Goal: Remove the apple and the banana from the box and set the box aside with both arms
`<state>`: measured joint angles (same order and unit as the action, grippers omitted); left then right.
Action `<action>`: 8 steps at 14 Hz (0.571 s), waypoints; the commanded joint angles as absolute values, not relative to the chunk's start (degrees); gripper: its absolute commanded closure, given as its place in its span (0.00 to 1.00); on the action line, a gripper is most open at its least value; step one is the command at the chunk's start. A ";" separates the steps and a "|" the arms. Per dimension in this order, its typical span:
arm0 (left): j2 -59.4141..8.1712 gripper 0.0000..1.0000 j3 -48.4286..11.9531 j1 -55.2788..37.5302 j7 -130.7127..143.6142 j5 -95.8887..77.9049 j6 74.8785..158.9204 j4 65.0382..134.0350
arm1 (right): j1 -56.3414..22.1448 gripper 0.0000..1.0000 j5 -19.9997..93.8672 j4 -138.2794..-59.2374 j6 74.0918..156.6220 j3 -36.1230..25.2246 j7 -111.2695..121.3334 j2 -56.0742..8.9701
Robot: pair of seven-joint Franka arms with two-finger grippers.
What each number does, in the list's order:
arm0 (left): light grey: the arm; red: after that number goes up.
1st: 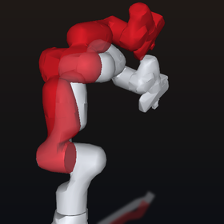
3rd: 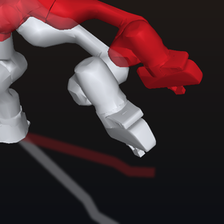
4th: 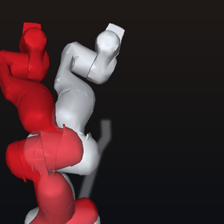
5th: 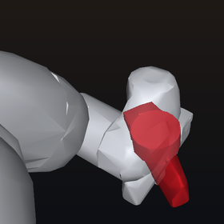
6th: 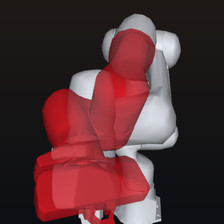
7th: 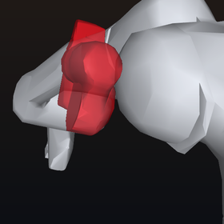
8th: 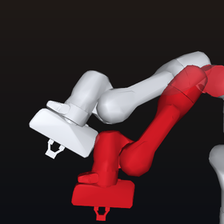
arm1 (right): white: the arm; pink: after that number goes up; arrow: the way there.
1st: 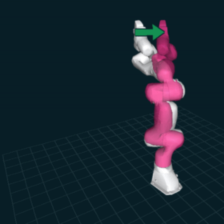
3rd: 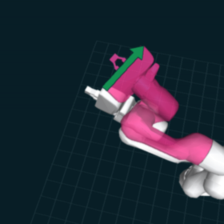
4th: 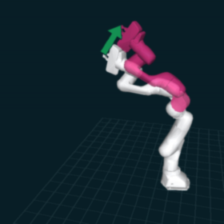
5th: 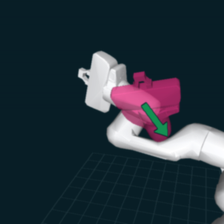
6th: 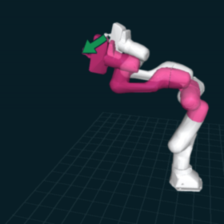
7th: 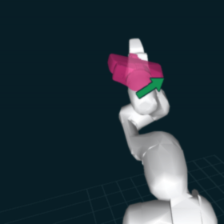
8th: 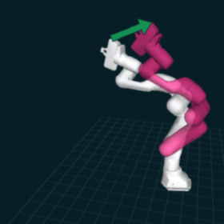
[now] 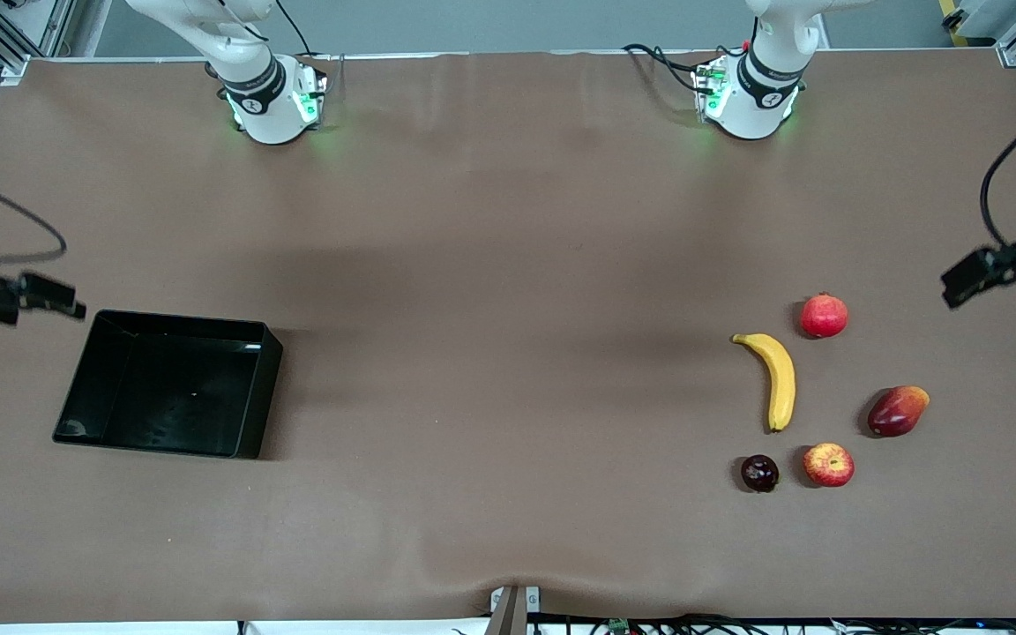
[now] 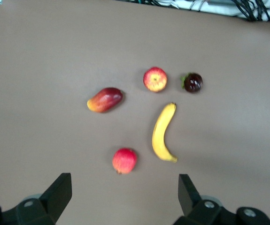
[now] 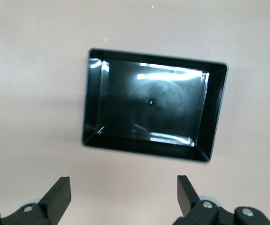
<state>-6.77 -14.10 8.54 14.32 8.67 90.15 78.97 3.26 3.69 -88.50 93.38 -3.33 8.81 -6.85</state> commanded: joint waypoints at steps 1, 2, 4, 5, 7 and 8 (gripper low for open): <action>-3.00 0.00 -12.14 8.01 9.33 4.58 87.98 80.68 | 0.01 0.00 0.45 -92.10 89.84 -3.34 4.23 0.60; -1.77 0.00 -8.47 4.60 8.19 3.96 87.46 81.99 | -0.43 0.00 0.35 -92.20 88.35 -3.25 2.39 1.75; 0.34 0.00 -0.82 -2.00 7.30 1.59 87.10 84.54 | -0.09 0.00 0.35 -91.76 86.05 -0.89 -1.13 2.37; 1.31 0.00 -0.27 -2.37 6.77 0.63 87.10 85.77 | -0.09 0.00 0.35 -91.41 85.35 -0.70 -2.62 2.63; 3.85 0.00 -0.18 -2.11 4.67 -0.35 87.10 89.02 | -0.44 0.00 0.44 -91.32 84.03 -1.23 -3.34 2.72; 4.39 0.00 -0.35 -1.76 4.57 -0.44 86.93 89.64 | -0.44 0.00 0.53 -91.23 83.50 -1.40 -3.25 2.72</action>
